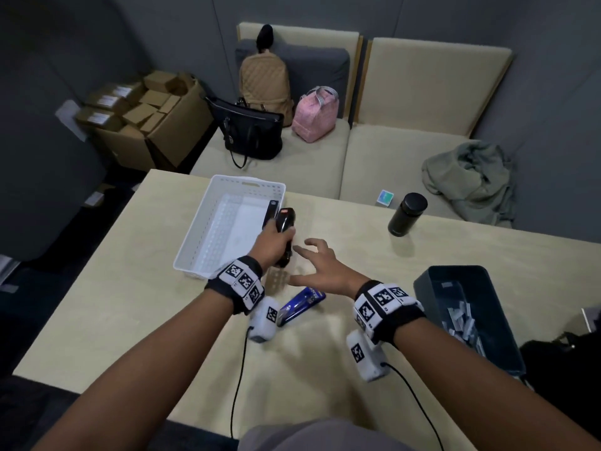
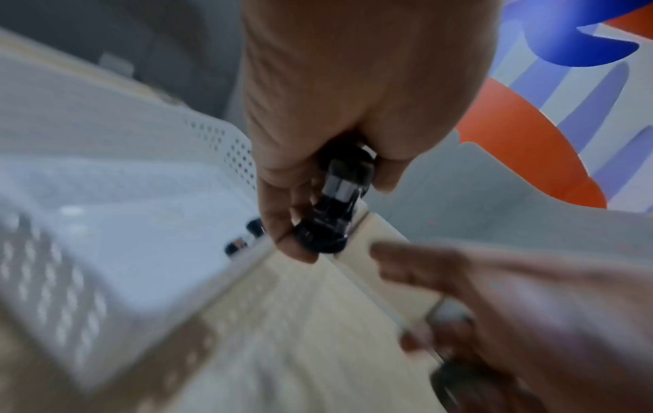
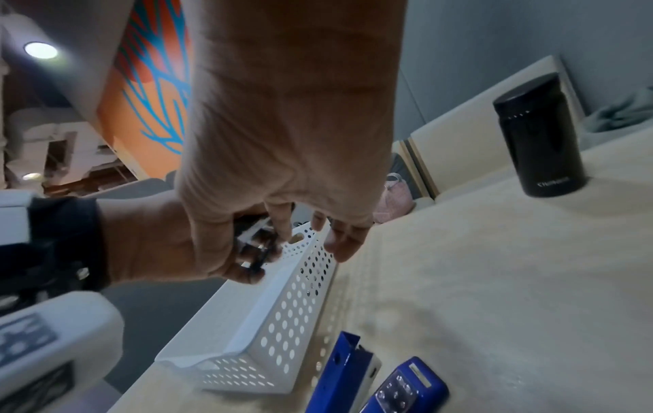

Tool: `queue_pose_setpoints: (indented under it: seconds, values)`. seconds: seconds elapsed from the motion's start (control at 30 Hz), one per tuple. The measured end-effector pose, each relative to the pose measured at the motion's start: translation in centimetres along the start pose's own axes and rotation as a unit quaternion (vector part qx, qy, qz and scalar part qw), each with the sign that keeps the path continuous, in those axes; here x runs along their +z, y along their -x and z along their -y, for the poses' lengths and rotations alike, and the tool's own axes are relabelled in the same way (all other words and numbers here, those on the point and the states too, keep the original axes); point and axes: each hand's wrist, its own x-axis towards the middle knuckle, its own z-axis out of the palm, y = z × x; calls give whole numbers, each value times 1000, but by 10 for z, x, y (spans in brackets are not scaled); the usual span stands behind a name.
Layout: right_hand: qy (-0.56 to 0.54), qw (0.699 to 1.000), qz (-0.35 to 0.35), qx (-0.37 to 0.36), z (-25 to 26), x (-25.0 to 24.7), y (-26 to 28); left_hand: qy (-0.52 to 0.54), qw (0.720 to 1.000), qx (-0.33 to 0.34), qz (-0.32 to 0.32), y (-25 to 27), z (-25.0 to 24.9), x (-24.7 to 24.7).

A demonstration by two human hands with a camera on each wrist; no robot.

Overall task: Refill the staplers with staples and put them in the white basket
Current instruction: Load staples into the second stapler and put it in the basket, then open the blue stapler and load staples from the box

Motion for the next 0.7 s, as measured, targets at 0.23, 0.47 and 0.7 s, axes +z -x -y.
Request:
queue_pose_setpoints:
  seconds: [0.23, 0.47, 0.7]
  values:
    - [-12, 1000, -16, 8, -40, 8, -10, -118, 986, -106, -56, -86, 5, -79]
    - [-25, 999, -44, -17, -70, 21, -8, -259, 958, -125, -14, -141, 39, -68]
    - [-48, 999, -17, -3, -78, 24, -3, -235, 964, -39, -119, -134, 22, -37]
